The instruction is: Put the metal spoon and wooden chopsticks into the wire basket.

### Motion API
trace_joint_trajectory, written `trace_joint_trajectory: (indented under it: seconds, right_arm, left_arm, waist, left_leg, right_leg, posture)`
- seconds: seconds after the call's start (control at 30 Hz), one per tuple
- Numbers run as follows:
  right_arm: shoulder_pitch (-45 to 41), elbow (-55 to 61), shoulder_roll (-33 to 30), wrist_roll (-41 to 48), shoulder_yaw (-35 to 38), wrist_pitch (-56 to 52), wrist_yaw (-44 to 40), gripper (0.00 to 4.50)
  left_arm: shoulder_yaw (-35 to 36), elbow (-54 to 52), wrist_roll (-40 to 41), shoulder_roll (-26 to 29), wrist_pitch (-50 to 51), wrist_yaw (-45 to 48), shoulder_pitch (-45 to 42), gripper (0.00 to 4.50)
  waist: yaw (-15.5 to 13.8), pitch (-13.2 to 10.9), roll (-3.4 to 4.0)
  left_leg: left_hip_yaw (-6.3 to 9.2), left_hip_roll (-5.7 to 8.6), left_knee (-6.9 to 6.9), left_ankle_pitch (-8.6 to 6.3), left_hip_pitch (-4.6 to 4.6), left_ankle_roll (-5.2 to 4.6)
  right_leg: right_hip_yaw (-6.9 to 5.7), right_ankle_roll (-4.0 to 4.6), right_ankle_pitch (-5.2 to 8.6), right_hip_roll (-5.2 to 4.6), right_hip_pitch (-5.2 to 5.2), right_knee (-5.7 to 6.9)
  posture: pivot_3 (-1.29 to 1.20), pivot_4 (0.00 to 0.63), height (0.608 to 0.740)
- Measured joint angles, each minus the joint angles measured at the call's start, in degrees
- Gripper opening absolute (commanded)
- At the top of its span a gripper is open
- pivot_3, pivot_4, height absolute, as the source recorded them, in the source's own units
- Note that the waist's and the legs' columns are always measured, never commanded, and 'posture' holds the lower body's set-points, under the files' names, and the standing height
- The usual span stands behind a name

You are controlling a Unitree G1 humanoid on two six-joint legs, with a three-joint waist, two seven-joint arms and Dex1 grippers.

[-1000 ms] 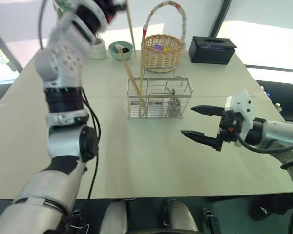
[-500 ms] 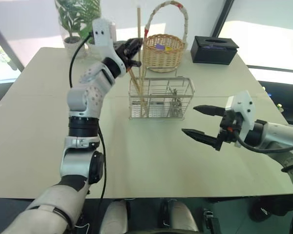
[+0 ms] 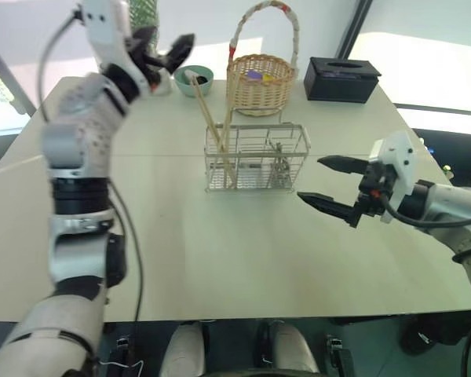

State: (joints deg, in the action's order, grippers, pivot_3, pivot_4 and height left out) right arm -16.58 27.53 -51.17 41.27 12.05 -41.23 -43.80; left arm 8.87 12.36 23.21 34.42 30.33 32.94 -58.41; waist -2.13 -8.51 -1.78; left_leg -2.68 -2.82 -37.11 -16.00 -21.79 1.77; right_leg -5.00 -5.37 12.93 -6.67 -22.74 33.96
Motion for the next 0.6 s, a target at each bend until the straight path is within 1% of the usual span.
trace_joint_trajectory:
  seconds: [0.03, 0.13, 0.27, 0.33, 0.4, 0.6]
  right_arm:
    - [-0.4, -1.1, -0.7, -0.5, 0.1, 0.5, -0.7, 4.5]
    - [-1.4, -5.2, -3.0, -2.4, 0.7, 2.2, -3.0, 4.5]
    - [-2.0, -9.3, -4.5, -4.5, 1.6, 4.4, -5.8, 4.5]
    - [-1.9, -10.3, -4.7, -5.2, 1.8, 5.0, -6.9, 4.5]
    - [-1.8, -10.4, -4.7, -5.3, 1.8, 5.0, -7.4, 4.5]
    - [-1.5, -9.8, -4.3, -5.6, 1.8, 4.9, -7.3, 4.5]
  left_arm:
    - [-1.1, 0.0, -0.5, 4.0, -0.3, 4.0, 1.1, 4.49]
    - [-2.9, -0.6, -1.5, 13.2, -2.2, 15.7, 6.9, 4.49]
    - [-3.5, -4.9, -1.2, 20.9, -4.6, 28.1, 17.4, 4.49]
    - [-3.1, -8.6, -0.9, 22.8, -6.8, 32.1, 23.1, 4.49]
    - [-2.7, -11.0, -0.6, 23.0, -7.1, 33.2, 26.2, 4.49]
    - [-2.4, -15.6, -0.6, 23.0, -5.9, 31.4, 28.7, 4.49]
  waist:
    - [0.0, 0.0, 0.04]
    - [0.0, 0.0, 0.11]
    - [-0.1, 0.0, 0.13]
    - [-0.1, 0.0, 0.15]
    - [-0.1, 0.0, 0.16]
    - [0.0, 0.0, 0.19]
  left_leg:
    - [-0.04, 0.0, 0.0, 0.0, -0.01, 0.0]
    - [-0.07, -0.01, 0.01, 0.0, -0.03, 0.0]
    - [-0.08, -0.04, -0.02, 0.0, -0.28, 0.0]
    - [-0.08, -0.05, -0.04, 0.0, -0.43, 0.01]
    - [-0.07, -0.05, -0.05, 0.0, -0.47, 0.01]
    - [-0.08, -0.06, -0.05, 0.0, -0.46, 0.01]
  right_leg:
    - [0.0, 0.01, 0.0, -0.01, -0.02, -0.01]
    - [0.01, 0.04, 0.02, -0.04, -0.06, -0.01]
    - [0.01, 0.06, 0.03, -0.05, -0.32, -0.01]
    - [0.01, 0.08, 0.03, -0.06, -0.46, -0.01]
    - [0.01, 0.08, 0.03, -0.05, -0.49, 0.0]
    - [0.01, 0.07, 0.03, -0.05, -0.5, 0.01]
  posture:
    - [0.0, 0.15, 0.717]
    - [0.0, 0.15, 0.717]
    - [0.0, 0.15, 0.717]
    - [0.0, 0.15, 0.717]
    - [0.0, 0.15, 0.717]
    - [0.0, 0.15, 0.717]
